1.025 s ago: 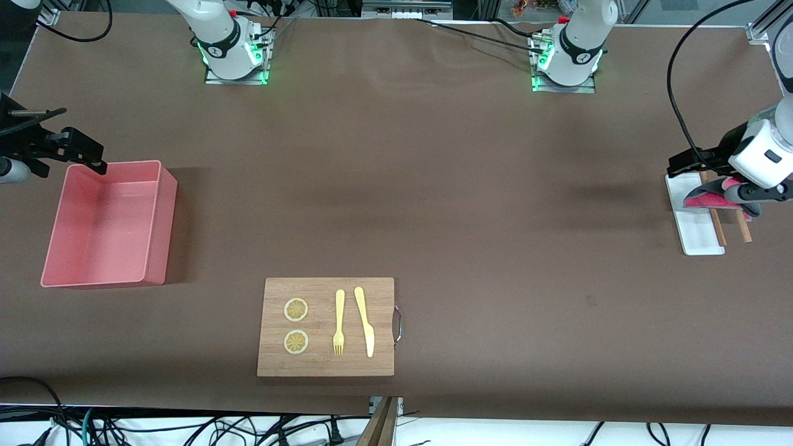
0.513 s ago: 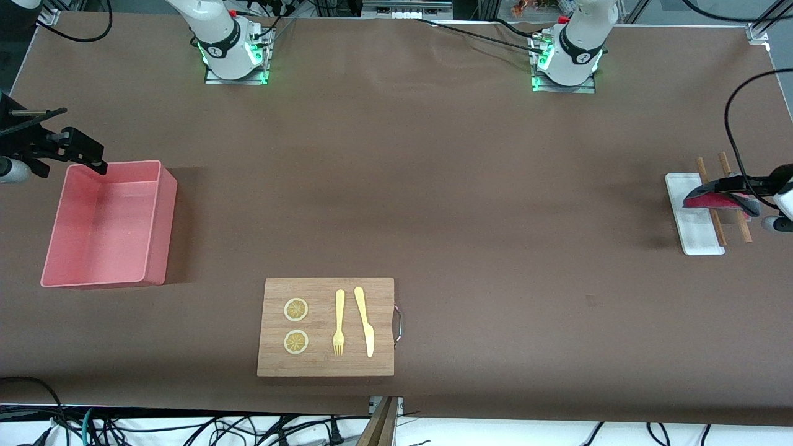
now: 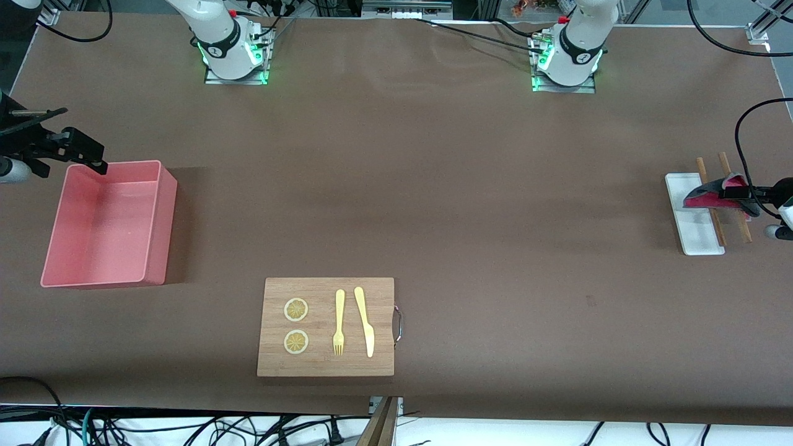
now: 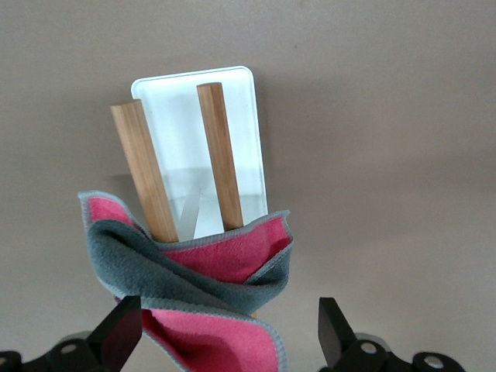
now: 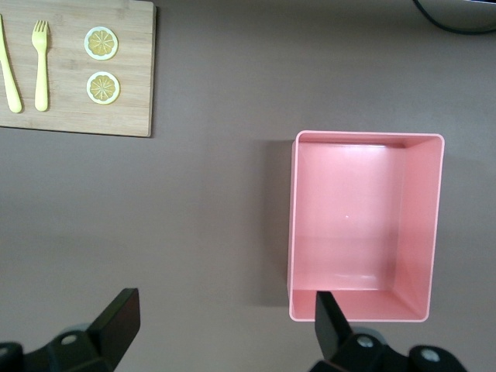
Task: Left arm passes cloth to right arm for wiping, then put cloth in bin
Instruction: 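Lower the left gripper onto the grey-pink cloth on the rack, then close the left gripper on the cloth and pull it off the rods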
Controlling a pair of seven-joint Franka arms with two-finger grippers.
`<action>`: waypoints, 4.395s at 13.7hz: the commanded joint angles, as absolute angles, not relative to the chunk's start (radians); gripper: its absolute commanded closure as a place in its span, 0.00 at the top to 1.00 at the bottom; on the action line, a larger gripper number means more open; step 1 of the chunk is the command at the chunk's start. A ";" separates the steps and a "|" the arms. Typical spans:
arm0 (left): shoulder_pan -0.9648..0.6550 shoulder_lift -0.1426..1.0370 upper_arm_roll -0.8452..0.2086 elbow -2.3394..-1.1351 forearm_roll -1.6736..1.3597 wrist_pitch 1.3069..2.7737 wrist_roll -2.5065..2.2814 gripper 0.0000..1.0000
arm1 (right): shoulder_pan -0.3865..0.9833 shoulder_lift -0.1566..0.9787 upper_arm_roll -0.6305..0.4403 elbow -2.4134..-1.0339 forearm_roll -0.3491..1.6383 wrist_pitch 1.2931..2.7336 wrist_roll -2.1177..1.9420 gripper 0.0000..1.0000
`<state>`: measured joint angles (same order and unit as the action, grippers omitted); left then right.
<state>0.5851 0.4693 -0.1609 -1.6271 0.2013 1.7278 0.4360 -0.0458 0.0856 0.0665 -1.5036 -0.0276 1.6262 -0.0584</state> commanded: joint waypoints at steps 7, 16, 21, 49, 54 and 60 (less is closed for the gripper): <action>0.620 0.511 -0.169 -1.620 0.232 1.655 0.434 0.49 | -0.048 0.095 0.069 -1.482 -0.015 1.621 -0.063 1.00; 0.624 0.506 -0.170 -1.611 0.230 1.608 0.439 0.09 | -0.048 0.095 0.069 -1.482 -0.015 1.621 -0.064 1.00; 0.603 0.506 -0.183 -1.566 0.227 1.539 0.367 0.65 | -0.048 0.095 0.069 -1.482 -0.015 1.621 -0.063 1.00; 0.594 0.202 -0.189 -2.036 0.282 1.974 1.098 1.00 | -0.048 0.095 0.069 -1.482 -0.015 1.621 -0.061 1.00; 0.632 0.219 -0.189 -2.036 0.278 1.976 1.190 1.00 | -0.049 0.095 0.067 -1.482 -0.015 1.621 -0.061 1.00; 0.635 0.227 -0.189 -2.039 0.243 1.974 1.223 0.71 | -0.049 0.095 0.067 -1.482 -0.015 1.621 -0.061 1.00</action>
<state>0.6275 0.2297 -0.1842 -2.0337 0.2821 1.9642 1.1813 -0.0460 0.0863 0.0663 -1.5035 -0.0275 1.6264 -0.0584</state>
